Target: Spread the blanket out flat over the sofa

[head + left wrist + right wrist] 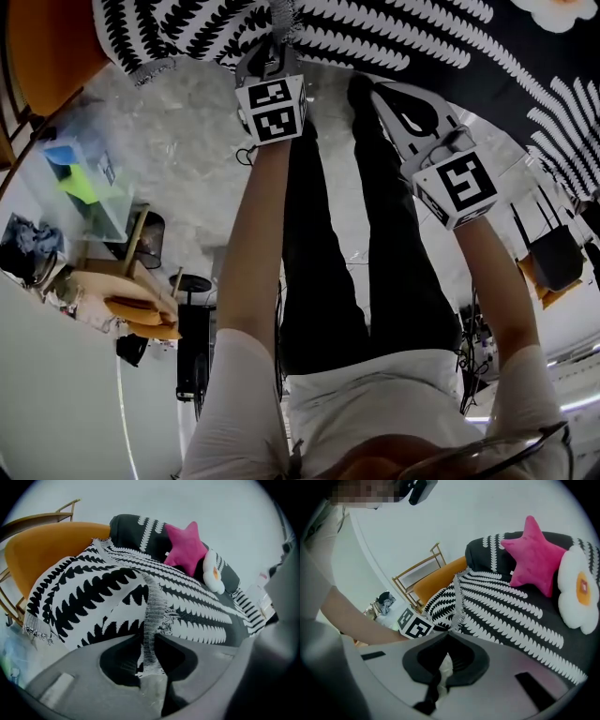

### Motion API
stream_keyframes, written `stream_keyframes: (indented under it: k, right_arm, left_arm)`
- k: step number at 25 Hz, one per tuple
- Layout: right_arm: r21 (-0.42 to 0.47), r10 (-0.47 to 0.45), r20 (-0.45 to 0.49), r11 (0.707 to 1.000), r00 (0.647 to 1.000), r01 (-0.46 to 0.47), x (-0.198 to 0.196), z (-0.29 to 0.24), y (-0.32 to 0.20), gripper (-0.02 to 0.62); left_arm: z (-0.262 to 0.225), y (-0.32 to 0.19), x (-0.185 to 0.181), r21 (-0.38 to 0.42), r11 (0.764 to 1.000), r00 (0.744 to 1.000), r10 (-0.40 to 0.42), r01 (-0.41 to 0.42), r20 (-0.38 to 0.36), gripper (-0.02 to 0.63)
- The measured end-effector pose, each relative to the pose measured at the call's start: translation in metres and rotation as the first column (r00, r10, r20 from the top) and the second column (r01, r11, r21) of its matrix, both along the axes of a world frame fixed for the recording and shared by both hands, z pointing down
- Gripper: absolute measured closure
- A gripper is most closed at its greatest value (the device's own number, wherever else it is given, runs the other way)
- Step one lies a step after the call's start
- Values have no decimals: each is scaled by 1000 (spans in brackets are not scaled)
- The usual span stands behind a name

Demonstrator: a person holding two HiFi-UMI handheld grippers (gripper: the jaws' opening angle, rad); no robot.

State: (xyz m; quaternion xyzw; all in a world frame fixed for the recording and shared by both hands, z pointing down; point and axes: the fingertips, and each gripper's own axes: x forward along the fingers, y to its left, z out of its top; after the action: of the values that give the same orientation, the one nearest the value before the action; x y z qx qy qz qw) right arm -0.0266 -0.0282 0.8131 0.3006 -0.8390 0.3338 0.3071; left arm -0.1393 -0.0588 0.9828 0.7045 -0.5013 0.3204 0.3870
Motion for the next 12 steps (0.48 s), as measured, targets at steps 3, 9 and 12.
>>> stream_keyframes:
  k: [3, 9, 12]
  right_arm:
    - [-10, -8, -23, 1000, 1000, 8, 2, -19, 4, 598]
    - [48, 32, -9, 998, 999, -31, 140, -70, 26, 598]
    - [55, 25, -4, 998, 1000, -25, 154, -70, 29, 598]
  left_arm:
    - [-20, 0, 1, -2, 1000, 1000, 11, -11, -13, 546]
    - [-82, 19, 146, 34, 997, 997, 65, -64, -38, 578]
    - [-89, 31, 159, 42, 998, 998, 48, -46, -47, 580]
